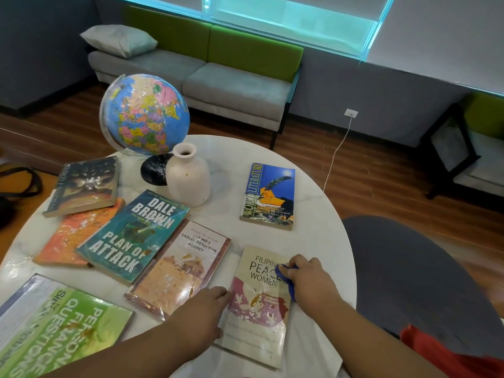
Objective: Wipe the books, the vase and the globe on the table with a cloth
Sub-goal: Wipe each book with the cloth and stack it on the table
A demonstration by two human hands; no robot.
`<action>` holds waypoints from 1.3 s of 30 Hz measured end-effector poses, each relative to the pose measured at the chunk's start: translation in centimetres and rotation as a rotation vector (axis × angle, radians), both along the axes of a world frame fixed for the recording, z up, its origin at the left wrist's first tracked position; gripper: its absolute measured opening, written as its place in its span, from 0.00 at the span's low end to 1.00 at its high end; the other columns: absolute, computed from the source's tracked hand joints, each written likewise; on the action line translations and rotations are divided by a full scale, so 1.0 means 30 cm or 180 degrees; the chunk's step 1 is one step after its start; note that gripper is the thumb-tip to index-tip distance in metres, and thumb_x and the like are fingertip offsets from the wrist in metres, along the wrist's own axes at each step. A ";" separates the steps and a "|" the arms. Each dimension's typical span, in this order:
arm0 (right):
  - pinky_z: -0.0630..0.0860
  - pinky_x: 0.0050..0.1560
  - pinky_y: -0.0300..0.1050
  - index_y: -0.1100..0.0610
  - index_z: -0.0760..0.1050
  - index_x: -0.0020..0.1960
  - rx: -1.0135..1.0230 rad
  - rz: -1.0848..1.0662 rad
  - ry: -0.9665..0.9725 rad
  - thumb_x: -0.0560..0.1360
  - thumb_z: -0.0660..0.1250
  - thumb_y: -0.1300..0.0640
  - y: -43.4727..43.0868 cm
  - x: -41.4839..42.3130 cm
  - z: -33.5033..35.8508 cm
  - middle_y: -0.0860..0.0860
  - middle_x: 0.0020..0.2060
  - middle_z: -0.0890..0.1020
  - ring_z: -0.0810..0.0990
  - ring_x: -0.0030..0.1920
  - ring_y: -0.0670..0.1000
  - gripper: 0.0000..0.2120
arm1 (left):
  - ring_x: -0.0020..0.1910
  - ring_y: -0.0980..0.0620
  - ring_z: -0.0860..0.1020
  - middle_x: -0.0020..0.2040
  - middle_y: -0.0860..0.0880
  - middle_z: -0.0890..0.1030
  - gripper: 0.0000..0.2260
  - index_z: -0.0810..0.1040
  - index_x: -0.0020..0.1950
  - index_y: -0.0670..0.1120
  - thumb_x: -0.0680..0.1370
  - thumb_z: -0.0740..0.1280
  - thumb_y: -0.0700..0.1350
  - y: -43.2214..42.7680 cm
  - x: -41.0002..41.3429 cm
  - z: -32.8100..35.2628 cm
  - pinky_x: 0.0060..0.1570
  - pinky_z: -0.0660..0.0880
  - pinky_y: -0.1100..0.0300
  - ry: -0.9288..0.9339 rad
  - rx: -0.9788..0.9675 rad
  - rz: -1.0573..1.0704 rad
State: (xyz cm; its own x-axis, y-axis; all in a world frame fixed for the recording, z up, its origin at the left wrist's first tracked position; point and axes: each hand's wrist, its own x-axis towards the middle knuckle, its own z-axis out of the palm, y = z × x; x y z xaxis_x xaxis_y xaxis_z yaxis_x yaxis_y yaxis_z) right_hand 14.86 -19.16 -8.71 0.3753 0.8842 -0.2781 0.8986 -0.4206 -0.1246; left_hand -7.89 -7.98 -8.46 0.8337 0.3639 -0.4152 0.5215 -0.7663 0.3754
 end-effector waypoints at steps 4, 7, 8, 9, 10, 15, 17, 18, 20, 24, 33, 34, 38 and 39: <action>0.74 0.59 0.48 0.47 0.61 0.74 -0.0352 0.0226 -0.0006 0.78 0.64 0.54 0.022 -0.026 0.013 0.49 0.65 0.64 0.65 0.63 0.56 0.26 | 0.72 0.52 0.61 0.76 0.53 0.59 0.35 0.51 0.79 0.49 0.77 0.67 0.47 0.000 0.000 0.002 0.71 0.61 0.61 0.0013 -0.0011 -0.0010; 0.72 0.61 0.43 0.46 0.65 0.72 -0.0218 0.0019 0.0151 0.81 0.60 0.51 0.003 -0.006 0.003 0.48 0.60 0.66 0.67 0.62 0.53 0.20 | 0.72 0.52 0.62 0.75 0.53 0.60 0.35 0.52 0.79 0.49 0.77 0.68 0.47 0.001 -0.001 0.000 0.70 0.62 0.61 0.0018 -0.0004 -0.0015; 0.73 0.61 0.44 0.47 0.66 0.71 -0.0140 -0.0146 0.0190 0.81 0.59 0.52 0.002 -0.003 0.006 0.48 0.58 0.66 0.68 0.62 0.53 0.18 | 0.72 0.52 0.62 0.75 0.53 0.60 0.36 0.52 0.79 0.49 0.76 0.68 0.47 0.002 0.000 -0.002 0.70 0.62 0.61 0.0008 0.0005 -0.0014; 0.74 0.60 0.46 0.49 0.66 0.70 -0.0084 -0.0234 0.0173 0.81 0.59 0.53 0.004 -0.006 0.007 0.49 0.58 0.66 0.68 0.61 0.53 0.18 | 0.71 0.52 0.63 0.75 0.53 0.61 0.36 0.53 0.79 0.49 0.76 0.68 0.47 0.002 -0.001 -0.005 0.69 0.62 0.61 0.0000 0.0015 -0.0016; 0.75 0.58 0.47 0.49 0.65 0.71 -0.0154 -0.0164 0.0085 0.81 0.60 0.55 0.009 -0.015 0.003 0.49 0.60 0.66 0.68 0.61 0.54 0.19 | 0.71 0.52 0.63 0.75 0.53 0.61 0.36 0.53 0.79 0.49 0.76 0.68 0.47 0.002 0.000 -0.005 0.69 0.62 0.61 0.0001 0.0022 -0.0017; 0.74 0.59 0.46 0.46 0.64 0.73 -0.0235 0.0233 0.0060 0.81 0.60 0.53 -0.017 -0.040 -0.018 0.47 0.64 0.67 0.65 0.63 0.54 0.21 | 0.72 0.52 0.62 0.75 0.54 0.60 0.36 0.52 0.79 0.49 0.76 0.68 0.47 0.001 0.001 0.003 0.70 0.62 0.61 0.0006 -0.0004 0.0013; 0.74 0.58 0.44 0.47 0.65 0.73 -0.0121 0.0025 0.0008 0.82 0.58 0.52 -0.022 -0.026 -0.016 0.47 0.63 0.68 0.65 0.61 0.54 0.20 | 0.72 0.53 0.62 0.75 0.54 0.60 0.36 0.52 0.79 0.49 0.77 0.68 0.48 0.001 0.002 0.001 0.70 0.61 0.61 -0.0002 -0.0005 0.0020; 0.75 0.56 0.45 0.47 0.64 0.73 -0.0099 -0.0017 -0.0050 0.81 0.59 0.54 -0.021 -0.026 -0.019 0.47 0.63 0.67 0.65 0.61 0.54 0.21 | 0.72 0.52 0.62 0.75 0.54 0.60 0.36 0.52 0.79 0.49 0.76 0.68 0.48 0.000 0.001 -0.001 0.70 0.62 0.61 0.0004 -0.0006 0.0020; 0.76 0.55 0.45 0.48 0.61 0.75 -0.0085 0.0001 -0.0019 0.80 0.61 0.55 -0.021 -0.056 -0.018 0.48 0.63 0.67 0.65 0.60 0.54 0.24 | 0.72 0.52 0.62 0.75 0.54 0.60 0.36 0.52 0.79 0.49 0.76 0.68 0.48 0.000 0.000 -0.002 0.70 0.62 0.61 0.0012 -0.0006 0.0014; 0.71 0.53 0.39 0.46 0.70 0.69 0.0311 0.0031 0.0258 0.81 0.59 0.54 -0.063 -0.080 -0.032 0.48 0.59 0.71 0.68 0.54 0.51 0.18 | 0.72 0.52 0.61 0.76 0.53 0.59 0.36 0.52 0.79 0.49 0.77 0.68 0.48 0.002 0.000 -0.001 0.71 0.61 0.61 0.0032 0.0009 -0.0013; 0.75 0.50 0.37 0.46 0.75 0.64 0.0444 0.0004 0.0444 0.77 0.65 0.57 -0.112 -0.102 -0.071 0.43 0.54 0.66 0.74 0.53 0.52 0.17 | 0.73 0.51 0.61 0.76 0.52 0.59 0.36 0.52 0.79 0.48 0.77 0.68 0.48 0.003 0.001 -0.001 0.70 0.60 0.61 0.0052 0.0021 -0.0023; 0.72 0.53 0.38 0.45 0.74 0.65 0.0528 -0.0070 0.0440 0.78 0.61 0.57 -0.114 -0.094 -0.060 0.45 0.56 0.67 0.72 0.55 0.53 0.17 | 0.73 0.51 0.61 0.76 0.52 0.58 0.36 0.52 0.79 0.48 0.77 0.68 0.48 0.003 0.002 0.001 0.71 0.60 0.61 0.0051 0.0016 -0.0014; 0.73 0.55 0.42 0.47 0.68 0.71 0.0384 -0.0268 0.0316 0.81 0.58 0.56 -0.098 -0.090 -0.045 0.47 0.61 0.68 0.67 0.58 0.52 0.19 | 0.73 0.52 0.60 0.76 0.52 0.58 0.36 0.51 0.79 0.48 0.77 0.68 0.48 -0.001 0.003 0.007 0.71 0.60 0.62 0.0073 0.0001 0.0004; 0.74 0.55 0.42 0.47 0.67 0.72 0.0264 -0.0160 0.0320 0.81 0.58 0.55 -0.103 -0.102 -0.049 0.47 0.61 0.68 0.67 0.58 0.52 0.19 | 0.73 0.52 0.60 0.77 0.53 0.58 0.36 0.51 0.79 0.48 0.77 0.68 0.48 -0.002 0.002 0.007 0.71 0.60 0.62 0.0074 0.0008 0.0004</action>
State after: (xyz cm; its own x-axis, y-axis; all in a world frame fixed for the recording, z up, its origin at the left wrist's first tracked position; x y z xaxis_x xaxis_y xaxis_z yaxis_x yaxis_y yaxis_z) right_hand 11.80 -22.24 -10.19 0.3936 0.8865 -0.2432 0.8580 -0.4492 -0.2490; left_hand -7.82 -8.03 -8.25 0.8235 0.3659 -0.4335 0.5309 -0.7666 0.3613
